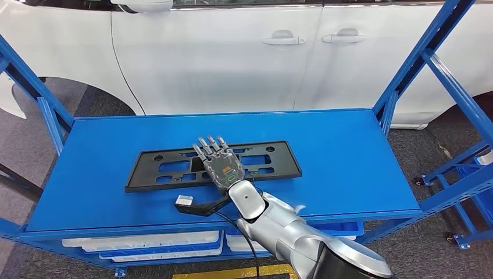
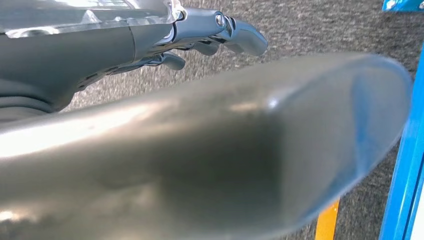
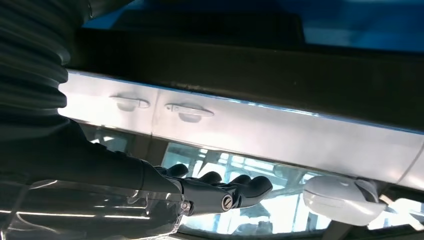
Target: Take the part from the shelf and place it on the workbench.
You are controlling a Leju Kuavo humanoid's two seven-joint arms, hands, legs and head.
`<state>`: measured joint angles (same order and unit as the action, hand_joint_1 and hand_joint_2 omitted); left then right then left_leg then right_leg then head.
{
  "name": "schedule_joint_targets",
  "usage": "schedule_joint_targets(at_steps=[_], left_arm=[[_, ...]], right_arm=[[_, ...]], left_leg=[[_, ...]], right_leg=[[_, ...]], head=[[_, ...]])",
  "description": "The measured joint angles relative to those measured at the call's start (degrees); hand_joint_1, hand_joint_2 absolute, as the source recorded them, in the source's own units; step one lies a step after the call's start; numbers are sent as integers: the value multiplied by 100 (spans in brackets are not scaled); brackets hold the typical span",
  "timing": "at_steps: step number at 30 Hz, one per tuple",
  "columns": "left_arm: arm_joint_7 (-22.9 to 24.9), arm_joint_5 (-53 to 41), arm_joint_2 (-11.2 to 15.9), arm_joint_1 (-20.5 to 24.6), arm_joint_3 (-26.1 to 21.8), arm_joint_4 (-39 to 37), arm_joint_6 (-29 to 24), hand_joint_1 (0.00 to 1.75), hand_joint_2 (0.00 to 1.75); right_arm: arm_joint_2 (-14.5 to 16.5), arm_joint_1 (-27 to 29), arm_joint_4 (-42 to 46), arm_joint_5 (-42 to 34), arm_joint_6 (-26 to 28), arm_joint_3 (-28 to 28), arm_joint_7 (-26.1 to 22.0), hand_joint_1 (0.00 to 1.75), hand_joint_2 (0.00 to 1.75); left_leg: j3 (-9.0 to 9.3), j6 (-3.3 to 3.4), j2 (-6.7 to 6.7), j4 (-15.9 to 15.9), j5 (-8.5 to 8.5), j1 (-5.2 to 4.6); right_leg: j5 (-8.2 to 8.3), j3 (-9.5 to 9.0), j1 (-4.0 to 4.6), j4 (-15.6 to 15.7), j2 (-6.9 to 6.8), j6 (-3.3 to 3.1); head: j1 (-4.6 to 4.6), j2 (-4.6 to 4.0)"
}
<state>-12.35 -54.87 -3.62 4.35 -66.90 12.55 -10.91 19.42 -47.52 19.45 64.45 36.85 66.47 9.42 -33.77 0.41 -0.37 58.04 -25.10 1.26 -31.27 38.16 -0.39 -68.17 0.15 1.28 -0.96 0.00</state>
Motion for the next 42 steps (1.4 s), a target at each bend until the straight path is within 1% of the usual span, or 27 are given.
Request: schedule_joint_targets(at_steps=[1, 2, 3, 4, 6, 8, 11, 13, 14, 16, 17, 18, 19, 21, 22, 23, 27, 28, 30, 31, 32, 33, 34, 36, 38, 40, 42], left_arm=[[1, -10, 9, -2, 0, 0, -1, 0, 0], [2, -18, 16, -6, 0, 0, -2, 0, 0], [3, -20, 22, -9, 0, 0, -3, 0, 0], [3, -21, 26, -10, 0, 0, -3, 0, 0], [-3, -21, 28, -5, 0, 0, -4, 0, 0], [-22, -24, 29, 1, 0, 0, -2, 0, 0], [-62, -31, 39, 3, 0, 0, 16, 0, 0], [-86, -31, 46, 4, 1, 0, 47, 0, 0], [-95, -27, 50, 4, 1, 0, 63, 0, 0], [-107, -19, 55, -2, 1, 0, 82, 0, 0], [-109, -14, 59, -7, 0, 0, 84, 0, 0], [-111, -11, 64, -12, 0, 0, 85, 0, 0], [-113, -9, 67, -12, 0, 0, 85, 0, 0], [-119, -7, 73, -5, 0, 0, 86, 0, 0], [-124, -6, 74, -1, 0, 0, 87, 0, 0], [-132, -6, 75, 0, 0, 0, 87, 0, 0], [-259, 8, 75, -5, 0, 0, 89, 0, 0], [-325, 14, 75, 0, 0, 0, 88, 0, 0], [-477, 24, 76, 8, 0, 0, 91, 0, 0], [-565, 28, 77, 8, -1, 0, 102, 0, 44], [-649, 36, 78, 6, -1, 0, 122, 0, 87], [-730, 46, 79, 4, -2, 0, 146, 0, 131], [-797, 59, 80, 3, -2, 0, 166, 0, 175], [-872, 79, 78, 5, -2, 0, 150, 0, 175], [-888, 97, 64, 11, -7, 0, 76, 0, 175], [-870, 121, 54, 13, -17, 0, 9, 0, 175], [-857, 139, 55, 13, -23, 0, -25, 0, 175]], right_arm=[[-26, -10, -45, 3, -19, -38, -7, 134, 175], [-54, -12, -86, 3, -49, -74, -22, 168, 175], [-79, -13, -123, 4, -86, -110, -43, 175, 175], [-94, -17, -151, 8, -125, -137, -69, 175, 175], [-105, -33, -182, 27, -180, -183, -120, 175, 175], [-101, -44, -193, 66, -196, -226, -147, 175, 175], [-93, -43, -208, 109, -194, -299, -164, 175, 175], [-79, -51, -213, 115, -191, -361, -185, 175, 175], [-72, -54, -214, 120, -191, -386, -199, 175, 175], [-68, -53, -220, 129, -192, -427, -229, 175, 175], [-69, -48, -224, 133, -191, -445, -242, 175, 175], [-68, -45, -227, 136, -190, -462, -251, 175, 175], [-68, -44, -229, 138, -190, -478, -257, 175, 175], [-67, -50, -229, 139, -189, -504, -259, 175, 175], [-67, -56, -229, 140, -188, -515, -258, 175, 175], [-67, -63, -229, 148, -184, -526, -258, 175, 175], [-68, -81, -228, 196, -160, -621, -262, 175, 175], [-68, -88, -228, 196, -145, -659, -276, 175, 175], [-70, -93, -227, 177, -93, -743, -328, 175, 175], [-74, -85, -227, 153, -52, -790, -373, 175, 175], [-79, -72, -226, 124, -2, -840, -424, 175, 175], [-83, -61, -220, 94, 56, -904, -488, 175, 175], [-86, -54, -196, 68, 109, -974, -558, 175, 175], [-96, -51, -43, 43, 181, -1169, -710, 175, 175], [-108, -30, 265, 61, 226, -1467, -932, 175, 175], [-119, 44, 694, 101, 258, -1902, -1279, 175, 175], [-123, 119, 1093, 120, 269, -2356, -1580, 175, 175]], left_leg=[[-5, 10, 2, 2, 0, -10], [-6, 15, 0, 4, -2, -20], [-4, 17, -4, 7, -3, -33], [2, 18, -9, 8, -3, -47], [14, 14, -14, 8, -6, -78], [9, -16, -10, 6, -9, -94], [11, -98, 4, -15, -12, -86], [-63, -158, 8, 182, -154, -84], [-183, -186, 8, 453, -311, -74], [-546, -243, 8, 1217, -662, -53], [-687, -268, 9, 1498, -740, -41], [-736, -288, 9, 1582, -706, -29], [-663, -303, 12, 1419, -558, -16], [-280, -325, 23, 639, -175, 14], [-117, -303, 20, 301, -57, 17], [-26, -270, 15, 105, -13, 14], [-10, -95, 0, 29, -6, 5], [-7, -57, 1, 15, 5, 11], [-11, -11, 4, 1, 16, 11], [-20, 2, 5, 3, 16, 6], [-26, 5, 4, 5, 16, -1], [-29, 7, 0, 9, 15, -8], [-28, 7, -5, 14, 14, -15], [-22, 3, -13, 19, 11, -30], [-35, -26, -11, 25, 6, -53], [-49, -78, -3, 16, 8, -59], [-49, -136, 1, 15, -5, -59]], right_leg=[[-142, 194, 0, -391, 0, 6], [-185, 320, 2, -628, 0, 0], [-118, 344, 8, -650, 0, -19], [52, 247, 19, -421, 0, -53], [437, -134, 57, 398, -1, -162], [601, -366, 93, 925, -18, -225], [634, -408, 87, 1061, -30, -235], [677, -466, 45, 1158, -37, -268], [690, -490, 30, 1190, -43, -280], [687, -497, 34, 1195, -48, -298], [681, -498, 34, 1189, -48, -298], [673, -500, 30, 1179, -47, -293], [659, -506, 23, 1163, -45, -280], [610, -513, 13, 1106, -41, -233], [586, -502, 22, 1068, -38, -205], [572, -489, 35, 1041, -35, -177], [531, -451, 43, 984, -27, -74], [435, -388, 34, 843, -26, -44], [96, -88, 16, 210, -25, 3], [-79, 120, 12, -210, -25, 16], [-177, 289, 9, -535, -25, 20], [-173, 374, 9, -682, -25, 14], [-57, 345, 12, -591, -25, -5], [355, 11, 36, 163, -20, -88], [607, -287, 73, 841, -26, -159], [627, -341, 98, 998, -36, -180], [653, -358, 73, 1053, -43, -210]], head=[[1, 0], [1, 0], [1, 0], [2, 0], [1, 0], [-1, 0], [10, 0], [1, 0], [-5, 0], [-12, -1], [-12, -1], [-11, -1], [-13, -1], [-13, -1], [-16, -1], [-13, -1], [-2, 0], [9, 0], [31, 0], [35, 0], [35, 0], [36, 0], [36, -1], [37, -1], [36, -1], [36, -1], [37, 0]])
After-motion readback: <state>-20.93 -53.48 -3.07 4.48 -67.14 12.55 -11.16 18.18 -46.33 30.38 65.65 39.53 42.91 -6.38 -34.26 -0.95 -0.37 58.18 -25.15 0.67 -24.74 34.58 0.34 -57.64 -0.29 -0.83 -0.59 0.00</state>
